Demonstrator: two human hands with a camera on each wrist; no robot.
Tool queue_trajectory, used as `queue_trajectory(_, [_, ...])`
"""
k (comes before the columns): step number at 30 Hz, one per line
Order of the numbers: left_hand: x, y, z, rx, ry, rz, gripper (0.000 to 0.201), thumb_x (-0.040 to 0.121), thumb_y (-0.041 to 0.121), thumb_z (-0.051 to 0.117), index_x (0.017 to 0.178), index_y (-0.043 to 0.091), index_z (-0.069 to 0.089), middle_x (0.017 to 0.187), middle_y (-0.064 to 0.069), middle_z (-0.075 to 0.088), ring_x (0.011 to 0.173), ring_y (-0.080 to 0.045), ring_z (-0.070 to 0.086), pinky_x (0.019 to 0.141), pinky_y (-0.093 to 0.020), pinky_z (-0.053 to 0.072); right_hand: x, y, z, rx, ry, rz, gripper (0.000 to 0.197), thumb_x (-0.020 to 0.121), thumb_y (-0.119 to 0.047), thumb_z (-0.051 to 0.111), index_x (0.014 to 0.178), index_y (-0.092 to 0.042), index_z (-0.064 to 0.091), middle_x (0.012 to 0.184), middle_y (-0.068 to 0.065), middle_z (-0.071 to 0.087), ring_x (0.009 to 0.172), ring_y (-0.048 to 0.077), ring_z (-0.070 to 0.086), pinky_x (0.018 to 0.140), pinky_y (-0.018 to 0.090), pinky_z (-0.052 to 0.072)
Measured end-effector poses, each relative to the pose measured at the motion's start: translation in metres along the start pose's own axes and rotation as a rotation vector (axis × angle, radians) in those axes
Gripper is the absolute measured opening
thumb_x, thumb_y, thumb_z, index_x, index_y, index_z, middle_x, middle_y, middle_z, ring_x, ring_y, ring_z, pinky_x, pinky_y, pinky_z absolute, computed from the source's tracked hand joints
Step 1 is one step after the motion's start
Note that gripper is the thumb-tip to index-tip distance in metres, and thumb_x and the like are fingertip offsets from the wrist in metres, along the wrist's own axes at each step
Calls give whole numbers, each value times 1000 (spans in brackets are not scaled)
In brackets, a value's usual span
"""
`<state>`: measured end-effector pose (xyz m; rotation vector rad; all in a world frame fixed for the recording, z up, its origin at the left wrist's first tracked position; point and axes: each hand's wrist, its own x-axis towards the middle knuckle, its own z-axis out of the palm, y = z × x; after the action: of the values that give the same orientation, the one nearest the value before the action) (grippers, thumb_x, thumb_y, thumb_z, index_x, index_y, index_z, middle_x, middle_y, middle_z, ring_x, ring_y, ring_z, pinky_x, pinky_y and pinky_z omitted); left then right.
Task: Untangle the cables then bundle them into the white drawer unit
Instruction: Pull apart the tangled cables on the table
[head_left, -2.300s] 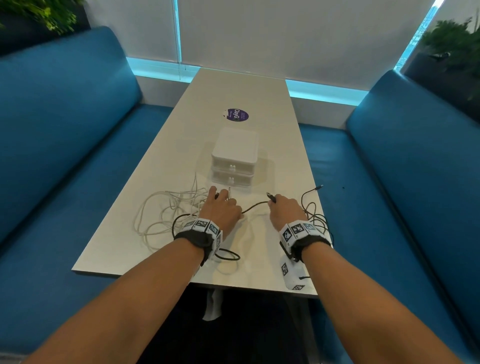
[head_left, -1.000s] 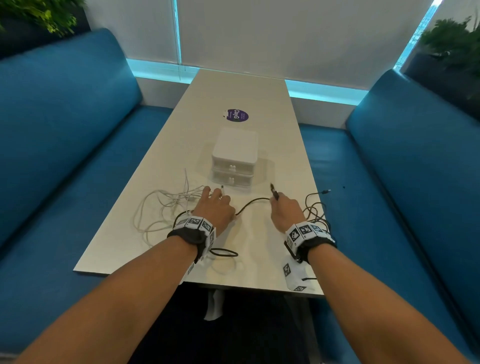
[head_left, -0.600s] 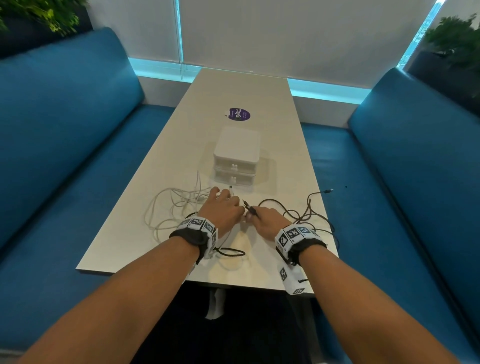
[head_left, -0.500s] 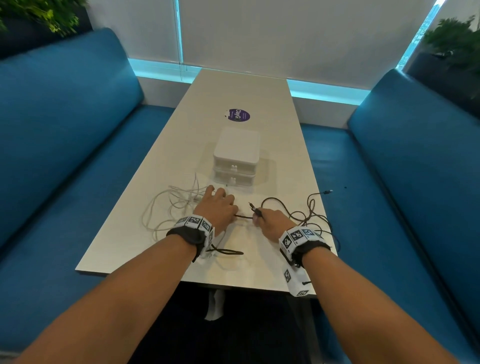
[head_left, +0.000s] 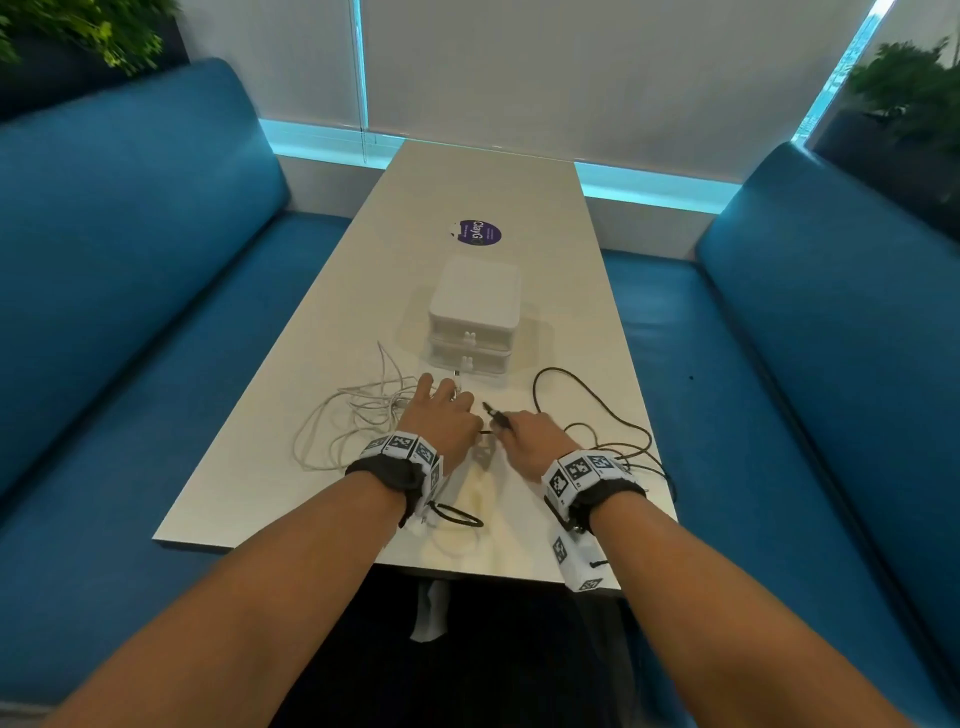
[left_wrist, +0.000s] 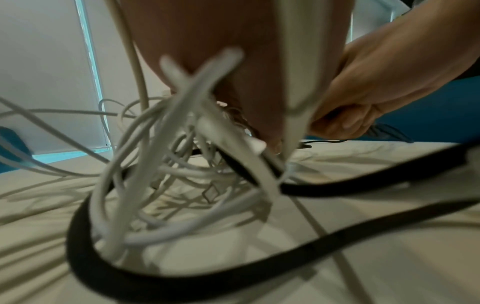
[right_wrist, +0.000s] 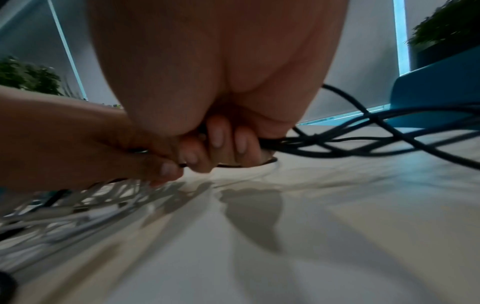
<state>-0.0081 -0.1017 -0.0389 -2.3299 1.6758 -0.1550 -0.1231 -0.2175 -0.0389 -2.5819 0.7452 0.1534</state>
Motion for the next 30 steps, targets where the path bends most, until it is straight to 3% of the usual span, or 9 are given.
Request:
queue_trajectory(4, [-1,-2,1,-17,35,-12,33,103,40,41,113,27,69,118,2,59,119,-30,44,107,-53,24,3,-6,10,27,-28,6,29,102,-25,39,103,-10,64,100,14,69,92,33,64,81,41,52])
queue_trajectory(10, [-2,-14,4,1,47,5,31,100,43,45,112,26,69,117,3,60,117,-29,46,107,-53,24,5,1,2,-50,4,31,33,104,-36,38,102,-13,61,90,12,64,81,31,62,72,39,51])
queue_trajectory(18, [-5,-25,-1,13,27,5,31,101,40,41,110,30,68,118,4,61,118,-27,46,108,-54,23,4,40,-22,-205,55,184,36,104,-41,36,119,-16,59,91,8,56,82,30,61,74,37,51])
queue_trajectory(23, [-4,-25,-6,21,-4,11,31,103,42,40,113,32,68,119,5,60,120,-28,45,109,-54,21,-1,38,-23,-307,111,215,35,106,-38,33,121,-18,57,99,9,60,87,29,62,73,36,50])
queue_trajectory(27, [2,-19,-10,-5,-75,13,29,103,39,43,114,32,68,122,3,59,122,-29,43,108,-53,21,0,16,-13,-181,220,110,32,105,-33,30,123,-16,50,96,15,63,84,36,63,68,38,48])
queue_trajectory(30, [2,-13,-12,-5,-58,11,29,102,40,44,113,30,69,119,2,61,119,-29,45,106,-52,24,6,-2,1,-47,156,-33,30,103,-35,33,118,-20,54,90,14,65,76,35,63,66,39,52])
